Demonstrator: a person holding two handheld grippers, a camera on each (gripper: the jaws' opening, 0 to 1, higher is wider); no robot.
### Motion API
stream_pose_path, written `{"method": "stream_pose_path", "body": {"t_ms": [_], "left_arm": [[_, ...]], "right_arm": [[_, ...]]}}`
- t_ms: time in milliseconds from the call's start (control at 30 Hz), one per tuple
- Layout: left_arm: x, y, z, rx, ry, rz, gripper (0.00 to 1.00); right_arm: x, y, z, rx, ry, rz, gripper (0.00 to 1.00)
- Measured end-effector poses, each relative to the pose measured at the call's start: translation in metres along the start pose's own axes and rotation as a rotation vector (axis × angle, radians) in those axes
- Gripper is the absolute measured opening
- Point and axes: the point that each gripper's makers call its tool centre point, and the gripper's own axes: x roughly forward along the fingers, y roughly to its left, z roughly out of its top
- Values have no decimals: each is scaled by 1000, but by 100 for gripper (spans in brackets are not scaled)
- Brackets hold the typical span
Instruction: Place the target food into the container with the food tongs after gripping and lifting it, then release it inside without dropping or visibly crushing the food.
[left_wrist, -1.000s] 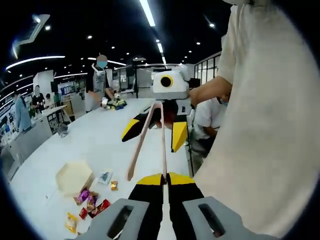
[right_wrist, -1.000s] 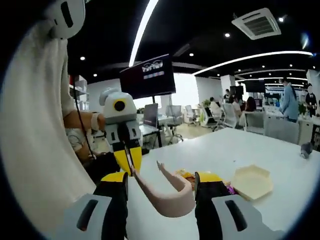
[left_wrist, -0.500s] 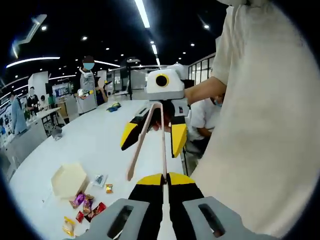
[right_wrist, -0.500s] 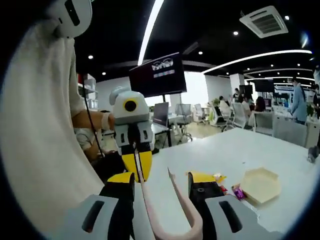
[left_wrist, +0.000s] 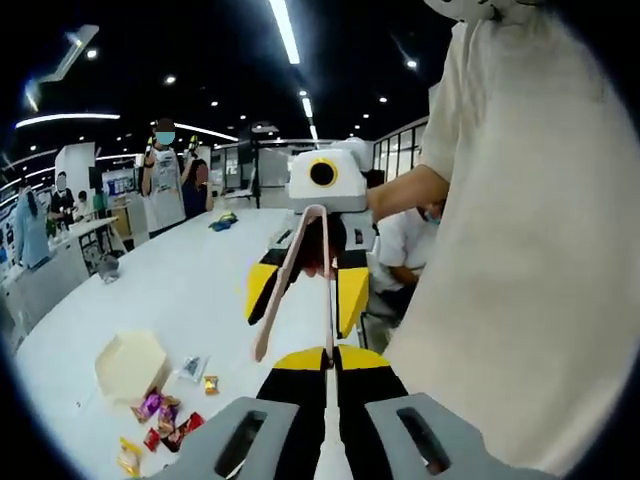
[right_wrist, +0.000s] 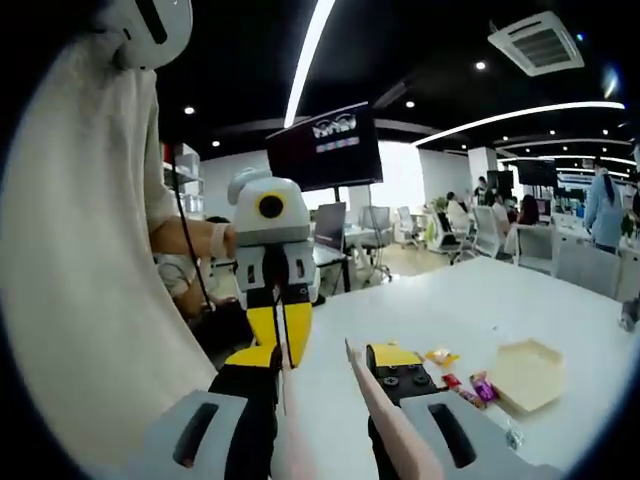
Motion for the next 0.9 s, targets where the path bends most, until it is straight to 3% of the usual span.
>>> {"method": "stream_pose_path", "body": {"t_ms": [900], "left_arm": [[3,-9,-6,-41,9,-5,0]], "right_arm": [[-2,12,-8,28,38,24,26]]}}
